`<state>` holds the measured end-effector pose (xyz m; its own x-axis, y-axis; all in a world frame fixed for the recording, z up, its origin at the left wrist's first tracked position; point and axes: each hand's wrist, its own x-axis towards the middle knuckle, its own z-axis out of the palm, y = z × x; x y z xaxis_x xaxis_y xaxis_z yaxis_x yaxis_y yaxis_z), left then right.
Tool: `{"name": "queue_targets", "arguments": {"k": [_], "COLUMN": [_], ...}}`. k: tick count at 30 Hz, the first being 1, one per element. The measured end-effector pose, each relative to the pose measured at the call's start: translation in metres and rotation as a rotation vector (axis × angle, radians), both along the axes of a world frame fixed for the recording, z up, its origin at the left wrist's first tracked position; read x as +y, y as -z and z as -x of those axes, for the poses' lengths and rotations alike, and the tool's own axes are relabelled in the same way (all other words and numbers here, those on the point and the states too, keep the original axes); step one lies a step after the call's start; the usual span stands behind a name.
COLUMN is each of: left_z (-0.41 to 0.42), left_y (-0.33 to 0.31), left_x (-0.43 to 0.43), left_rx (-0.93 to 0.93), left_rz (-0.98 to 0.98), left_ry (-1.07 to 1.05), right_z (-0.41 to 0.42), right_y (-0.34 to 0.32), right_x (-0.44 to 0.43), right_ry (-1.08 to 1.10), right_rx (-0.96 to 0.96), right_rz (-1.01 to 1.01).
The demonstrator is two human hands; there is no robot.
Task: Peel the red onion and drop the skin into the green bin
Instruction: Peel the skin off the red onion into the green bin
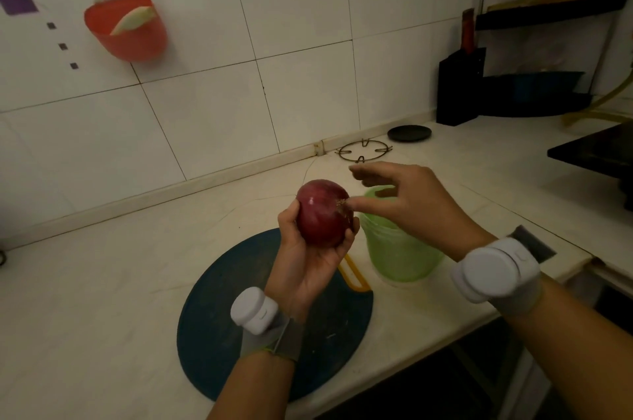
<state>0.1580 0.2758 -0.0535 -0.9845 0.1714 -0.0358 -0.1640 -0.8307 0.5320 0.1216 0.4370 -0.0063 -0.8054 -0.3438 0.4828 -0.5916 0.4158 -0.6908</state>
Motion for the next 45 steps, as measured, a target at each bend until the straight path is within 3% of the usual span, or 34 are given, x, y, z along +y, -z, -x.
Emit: {"name": "queue_targets", "arguments": {"k": [12,23,34,38,42,45], "left_z": [-0.016,-0.03,-0.036,-0.036,-0.034,-0.035], "left_y": [0.002,0.0,-0.001,0.0,-0.002,-0.003], "left_x": [-0.008,-0.011,-0.006,-0.007,-0.007,-0.001], "left_rx": [0.117,0.128,0.106,0.115,0.131,0.156], "left_rz": [0.38,0.459,0.383,0.272,0.161,0.109], "left_ry": [-0.112,-0.123,-0.16,-0.13,-0.134,-0.157], "right_z": [-0.029,-0.041,-0.046,-0.043,-0.048,-0.049], "right_y": [-0.003,-0.005,0.009,0.008,0.009,0.013], "right_x": [-0.016,-0.02,-0.03,-0.026,-0.026,-0.03], "right_ry": [-0.113,-0.103,0.021,0.037,-0.123,-0.101], "right_rx": [-0.028,0.072,0.316,0.171,-0.076,-0.087], "right_rz": [-0.047,-0.1,-0.072,0.106,0.329,0.387]}}
